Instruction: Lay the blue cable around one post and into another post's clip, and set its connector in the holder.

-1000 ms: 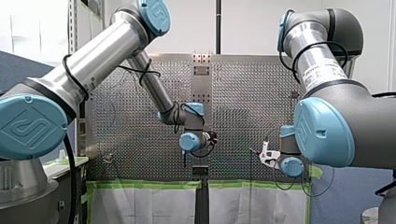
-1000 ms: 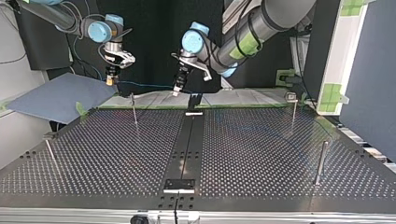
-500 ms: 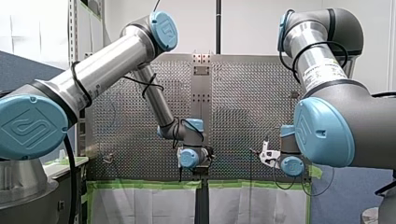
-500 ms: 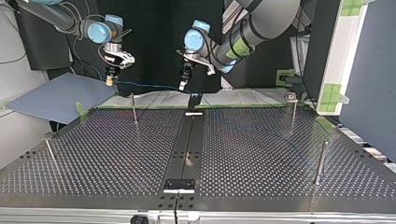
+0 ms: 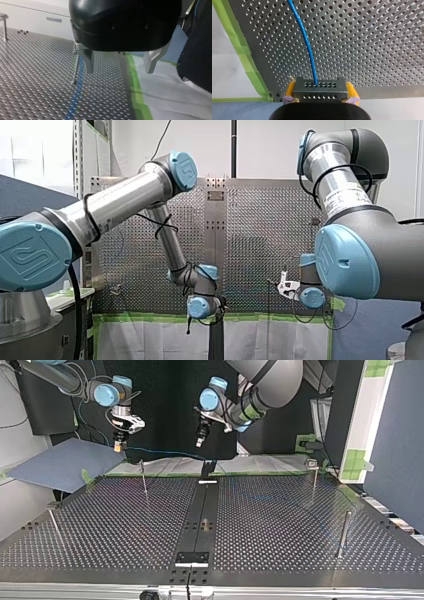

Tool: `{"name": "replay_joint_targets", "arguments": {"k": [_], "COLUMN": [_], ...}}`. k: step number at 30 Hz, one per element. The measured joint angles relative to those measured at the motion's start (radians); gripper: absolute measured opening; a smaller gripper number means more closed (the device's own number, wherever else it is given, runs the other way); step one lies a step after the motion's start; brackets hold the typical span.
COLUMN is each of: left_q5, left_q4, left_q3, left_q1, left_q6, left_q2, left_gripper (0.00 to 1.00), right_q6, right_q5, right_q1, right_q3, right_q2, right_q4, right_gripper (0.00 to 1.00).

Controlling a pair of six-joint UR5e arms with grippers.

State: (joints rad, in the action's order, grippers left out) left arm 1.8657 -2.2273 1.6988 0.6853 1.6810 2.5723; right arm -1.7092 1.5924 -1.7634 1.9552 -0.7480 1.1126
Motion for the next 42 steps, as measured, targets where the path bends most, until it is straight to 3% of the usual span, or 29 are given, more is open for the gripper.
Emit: {"name": "replay_joint_targets", "arguments": {"k": [13,34,42], "left_q5": [0.031,0.042,0.033], "left_q4": [-0.01,-0.044,-0.031], "left_q3": [0.019,0.028,0.023], "left_q1": [0.007,0.019,0.016], "left_q6": [0.019,0.017,0.016], "left_q2": [0.104,-0.056,-0.072], "left_gripper": [0.99,0.99,0.99], "right_q6": [0.006,0.011,0.015], "right_q5": [0.0,0.001,0.001], "right_q1": [0.0,-0.001,-0.001], "right_q3": [0.0,0.0,0.0], "right_q2": [0.0,0.0,0.0], "right_q4": [-0.006,-0.01,-0.017], "right_gripper": [0.0,0.0,0.0]}}
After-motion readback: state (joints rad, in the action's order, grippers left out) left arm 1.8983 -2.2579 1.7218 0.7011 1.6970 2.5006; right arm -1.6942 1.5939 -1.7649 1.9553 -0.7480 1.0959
